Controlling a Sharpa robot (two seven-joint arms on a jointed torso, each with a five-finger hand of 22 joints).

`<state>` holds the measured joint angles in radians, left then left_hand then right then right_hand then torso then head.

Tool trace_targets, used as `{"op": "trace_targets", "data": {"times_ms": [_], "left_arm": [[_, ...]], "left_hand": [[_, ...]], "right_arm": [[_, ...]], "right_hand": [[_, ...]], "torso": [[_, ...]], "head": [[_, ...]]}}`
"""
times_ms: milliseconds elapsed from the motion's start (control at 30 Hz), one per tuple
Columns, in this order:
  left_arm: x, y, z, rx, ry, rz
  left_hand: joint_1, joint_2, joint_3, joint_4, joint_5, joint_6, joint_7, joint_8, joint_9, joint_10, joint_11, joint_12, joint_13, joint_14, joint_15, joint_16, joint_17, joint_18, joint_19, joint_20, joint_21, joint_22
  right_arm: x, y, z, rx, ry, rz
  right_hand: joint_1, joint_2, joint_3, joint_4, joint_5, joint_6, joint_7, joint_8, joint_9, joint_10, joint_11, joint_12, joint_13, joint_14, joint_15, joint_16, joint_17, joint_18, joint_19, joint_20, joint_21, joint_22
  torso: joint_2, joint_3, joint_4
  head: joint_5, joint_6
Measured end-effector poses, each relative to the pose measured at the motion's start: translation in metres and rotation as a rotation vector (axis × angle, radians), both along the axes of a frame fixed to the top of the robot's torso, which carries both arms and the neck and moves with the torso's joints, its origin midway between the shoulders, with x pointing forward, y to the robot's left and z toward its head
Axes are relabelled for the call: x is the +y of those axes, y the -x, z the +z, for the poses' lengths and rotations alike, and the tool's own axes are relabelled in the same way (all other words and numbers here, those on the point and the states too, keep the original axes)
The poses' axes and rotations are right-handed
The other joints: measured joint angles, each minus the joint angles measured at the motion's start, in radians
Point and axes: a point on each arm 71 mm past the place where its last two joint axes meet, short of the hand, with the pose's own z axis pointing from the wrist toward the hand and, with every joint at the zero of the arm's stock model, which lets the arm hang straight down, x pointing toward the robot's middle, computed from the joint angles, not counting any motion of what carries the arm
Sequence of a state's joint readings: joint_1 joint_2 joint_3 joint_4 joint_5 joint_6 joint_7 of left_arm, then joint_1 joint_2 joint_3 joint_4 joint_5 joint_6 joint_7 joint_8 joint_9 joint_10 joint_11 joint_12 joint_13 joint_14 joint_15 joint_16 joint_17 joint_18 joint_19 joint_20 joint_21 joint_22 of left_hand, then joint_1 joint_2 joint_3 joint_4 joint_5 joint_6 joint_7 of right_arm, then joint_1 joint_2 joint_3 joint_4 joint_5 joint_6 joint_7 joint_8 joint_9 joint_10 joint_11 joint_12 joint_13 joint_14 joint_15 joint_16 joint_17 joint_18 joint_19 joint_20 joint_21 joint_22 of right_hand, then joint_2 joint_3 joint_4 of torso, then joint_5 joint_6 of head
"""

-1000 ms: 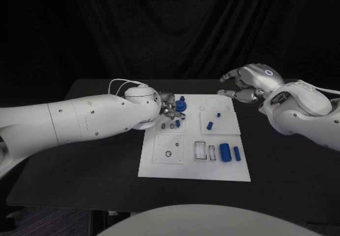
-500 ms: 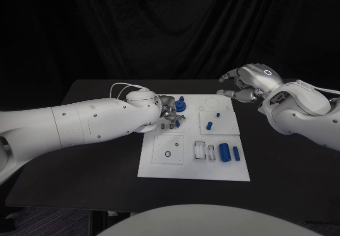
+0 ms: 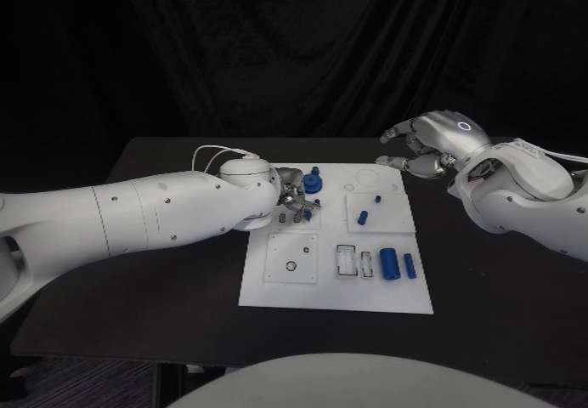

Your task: Assemble the parts on the task board

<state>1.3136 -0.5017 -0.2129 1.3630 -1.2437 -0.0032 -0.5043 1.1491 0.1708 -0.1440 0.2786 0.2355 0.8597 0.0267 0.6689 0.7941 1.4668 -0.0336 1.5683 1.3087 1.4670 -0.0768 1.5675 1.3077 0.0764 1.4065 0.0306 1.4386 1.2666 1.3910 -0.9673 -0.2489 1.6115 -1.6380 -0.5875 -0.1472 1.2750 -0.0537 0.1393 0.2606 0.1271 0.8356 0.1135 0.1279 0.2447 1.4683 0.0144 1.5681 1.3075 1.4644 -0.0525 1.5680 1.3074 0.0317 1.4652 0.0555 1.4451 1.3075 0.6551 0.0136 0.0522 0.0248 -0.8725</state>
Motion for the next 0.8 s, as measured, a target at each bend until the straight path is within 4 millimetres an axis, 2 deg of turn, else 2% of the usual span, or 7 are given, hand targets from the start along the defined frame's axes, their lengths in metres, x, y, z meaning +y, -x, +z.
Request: {"op": "trace_targets", "data": {"times_ms": [233,400,800], "left_arm": [[0.0005,-0.0003,-0.0015,0.006,-0.005,0.000],[-0.0013,-0.0006,-0.0023,0.008,-0.006,-0.003],[-0.0022,-0.0022,-0.0047,0.017,-0.016,-0.006]], "left_hand": [[0.012,-0.002,0.006,-0.006,0.011,0.007,0.000,-0.018,0.006,0.000,0.000,0.000,0.000,-0.004,-0.004,0.000,0.000,0.000,-0.002,-0.002,-0.006,-0.005],[0.023,-0.009,0.021,-0.007,0.037,0.007,0.000,-0.045,0.017,0.000,0.000,0.000,0.000,-0.004,-0.004,0.000,0.000,0.000,-0.005,-0.005,-0.011,-0.012],[0.027,-0.005,0.026,-0.007,0.046,0.007,0.000,-0.057,0.021,0.000,0.000,0.000,0.000,-0.004,-0.004,0.000,0.000,0.000,-0.009,-0.002,-0.015,-0.017]], "right_arm": [[-0.0002,-0.0004,-0.0007,0.005,0.004,-0.001],[-0.0008,-0.0009,-0.0013,0.009,0.008,-0.003],[-0.0010,-0.0011,-0.0022,0.019,0.015,-0.004]], "right_hand": [[0.000,0.000,0.000,0.000,0.000,0.000,0.000,0.000,0.000,0.000,0.000,0.000,0.000,0.000,0.000,0.000,0.000,0.000,0.000,0.000,-0.003,0.000],[0.006,0.006,0.000,0.000,0.009,0.001,0.001,0.000,-0.003,0.000,0.000,0.000,0.000,0.000,0.000,0.000,0.000,0.000,0.000,0.000,-0.005,0.000],[0.013,0.013,0.005,-0.005,0.023,0.003,0.003,0.000,-0.007,0.000,0.000,0.000,0.000,0.000,0.000,0.000,0.000,0.000,0.000,0.000,-0.007,0.000]], "torso": [[0.000,0.0009,0.0000],[0.000,0.0009,0.0001],[0.001,0.0006,-0.0005]], "head": [[0.001,0.000],[0.000,0.000],[-0.003,0.000]]}}
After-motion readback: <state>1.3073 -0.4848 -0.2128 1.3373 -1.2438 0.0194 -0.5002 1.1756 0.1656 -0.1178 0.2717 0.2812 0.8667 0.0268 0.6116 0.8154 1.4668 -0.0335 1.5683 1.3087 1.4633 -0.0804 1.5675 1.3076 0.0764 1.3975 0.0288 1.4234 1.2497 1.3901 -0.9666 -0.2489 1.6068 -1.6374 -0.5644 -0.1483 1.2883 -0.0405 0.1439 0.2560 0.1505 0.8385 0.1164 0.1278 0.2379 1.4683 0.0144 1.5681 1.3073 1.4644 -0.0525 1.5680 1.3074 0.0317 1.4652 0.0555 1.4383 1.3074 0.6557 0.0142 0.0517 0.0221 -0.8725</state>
